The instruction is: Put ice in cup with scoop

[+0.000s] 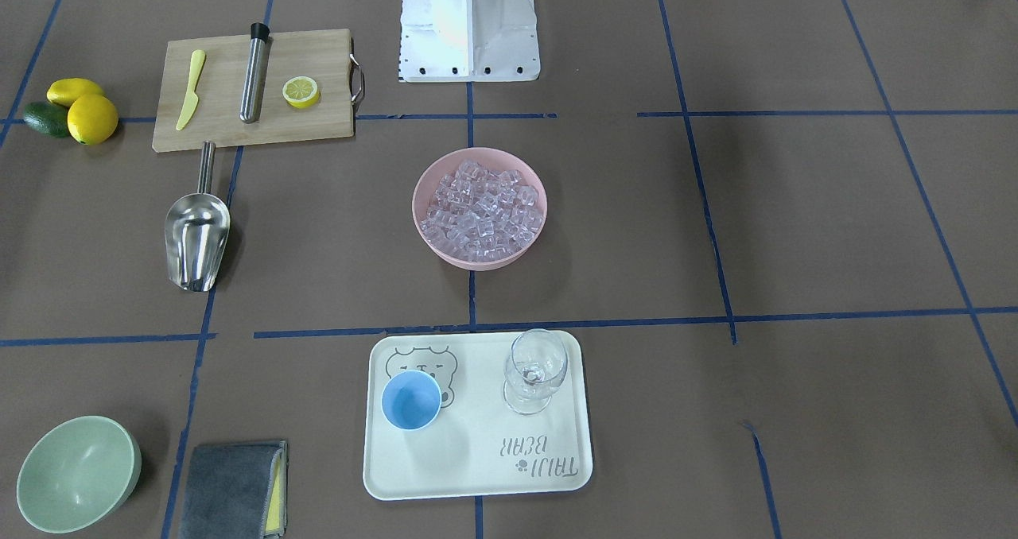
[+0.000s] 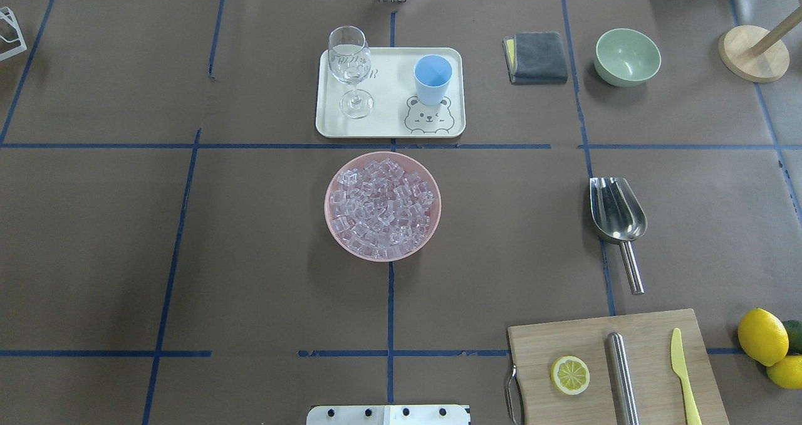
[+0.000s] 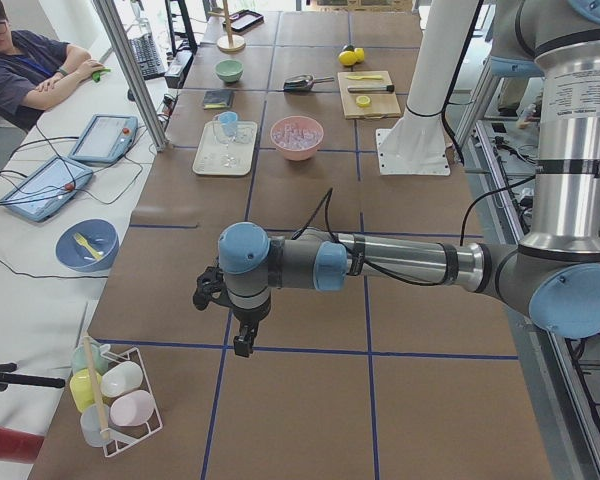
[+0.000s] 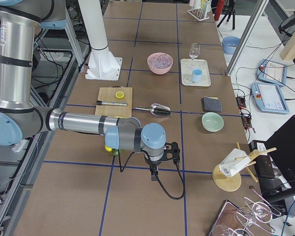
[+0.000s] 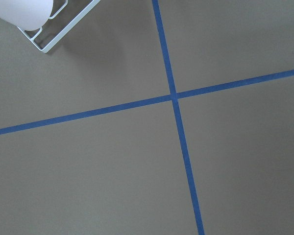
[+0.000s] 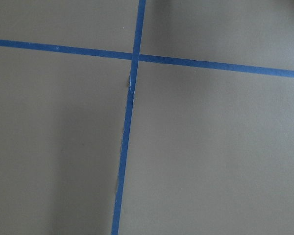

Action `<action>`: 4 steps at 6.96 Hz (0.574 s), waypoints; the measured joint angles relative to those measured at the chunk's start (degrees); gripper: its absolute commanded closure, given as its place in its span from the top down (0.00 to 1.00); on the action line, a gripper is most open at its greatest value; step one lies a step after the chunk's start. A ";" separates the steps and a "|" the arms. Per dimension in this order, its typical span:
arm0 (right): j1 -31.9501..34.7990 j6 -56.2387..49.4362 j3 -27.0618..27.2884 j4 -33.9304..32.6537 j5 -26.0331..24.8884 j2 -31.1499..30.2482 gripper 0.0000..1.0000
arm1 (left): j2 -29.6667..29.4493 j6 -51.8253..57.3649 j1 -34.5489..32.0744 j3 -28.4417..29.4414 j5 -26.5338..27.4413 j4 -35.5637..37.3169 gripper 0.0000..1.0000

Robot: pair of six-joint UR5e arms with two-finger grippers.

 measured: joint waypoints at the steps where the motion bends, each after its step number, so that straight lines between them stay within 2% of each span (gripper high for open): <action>1: 0.00 0.00 -0.01 0.00 0.00 0.00 1.00 | -0.10 0.02 0.00 0.01 -0.01 0.00 1.00; 4: 0.00 -0.34 0.44 0.06 -0.03 0.09 1.00 | -0.36 0.09 0.03 -0.24 0.15 -0.18 1.00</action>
